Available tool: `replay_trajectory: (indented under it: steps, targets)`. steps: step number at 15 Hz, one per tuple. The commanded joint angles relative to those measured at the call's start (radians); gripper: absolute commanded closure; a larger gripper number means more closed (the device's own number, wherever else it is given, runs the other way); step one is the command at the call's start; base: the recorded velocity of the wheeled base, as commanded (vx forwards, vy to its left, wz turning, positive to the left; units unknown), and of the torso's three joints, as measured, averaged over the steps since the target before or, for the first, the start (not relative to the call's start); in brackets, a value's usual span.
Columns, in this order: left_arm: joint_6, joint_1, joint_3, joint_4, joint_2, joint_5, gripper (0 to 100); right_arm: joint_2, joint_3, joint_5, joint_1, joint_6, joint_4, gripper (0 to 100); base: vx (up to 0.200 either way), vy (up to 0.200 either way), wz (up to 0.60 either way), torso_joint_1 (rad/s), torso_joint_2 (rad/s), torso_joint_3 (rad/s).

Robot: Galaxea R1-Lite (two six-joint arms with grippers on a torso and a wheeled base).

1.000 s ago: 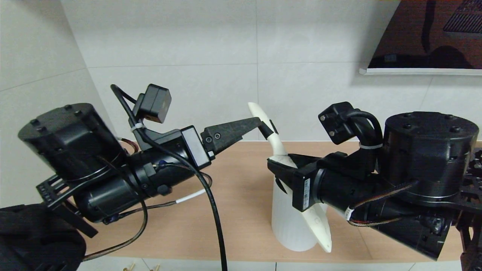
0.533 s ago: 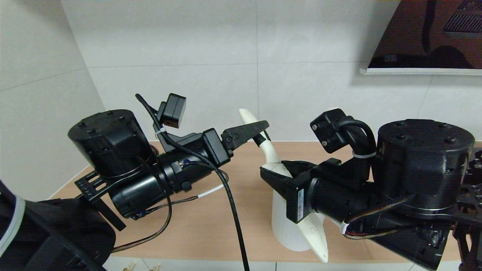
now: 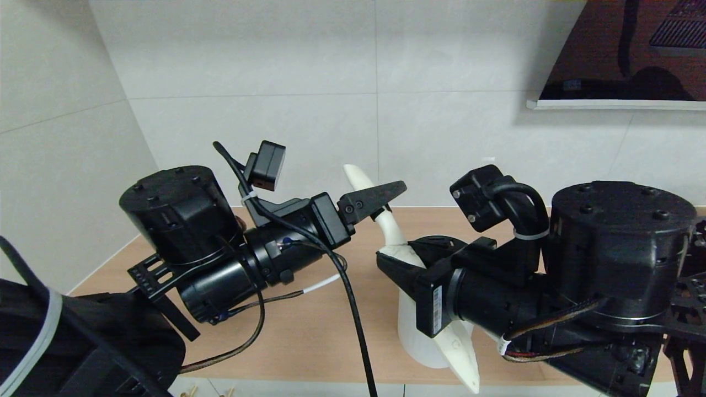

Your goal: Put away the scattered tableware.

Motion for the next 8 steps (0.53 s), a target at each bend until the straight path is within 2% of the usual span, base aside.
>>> replay_trajectory:
  steps: [1, 5, 6, 8]
  targets:
    - [0.0, -0.001, 0.001, -0.001, 0.005, 0.001, 0, 0.003, 0.004, 0.001, 0.007, 0.0, -0.001, 100, 0.0, 0.0, 0.0, 0.0, 0.0, 0.0]
    - [0.0, -0.001, 0.001, -0.001, 0.021, 0.001, 0, 0.002, 0.007, 0.001, 0.013, 0.0, -0.001, 100, 0.0, 0.0, 0.0, 0.0, 0.0, 0.0]
    - [0.0, -0.001, 0.001, -0.001, 0.025, 0.002, 100, -0.001, 0.009, -0.001, 0.013, 0.0, -0.001, 100, 0.0, 0.0, 0.0, 0.0, 0.0, 0.0]
    - [0.001, -0.003, 0.002, -0.001, 0.025, 0.001, 100, -0.001, 0.009, 0.001, 0.013, 0.0, -0.001, 100, 0.0, 0.0, 0.0, 0.0, 0.0, 0.0]
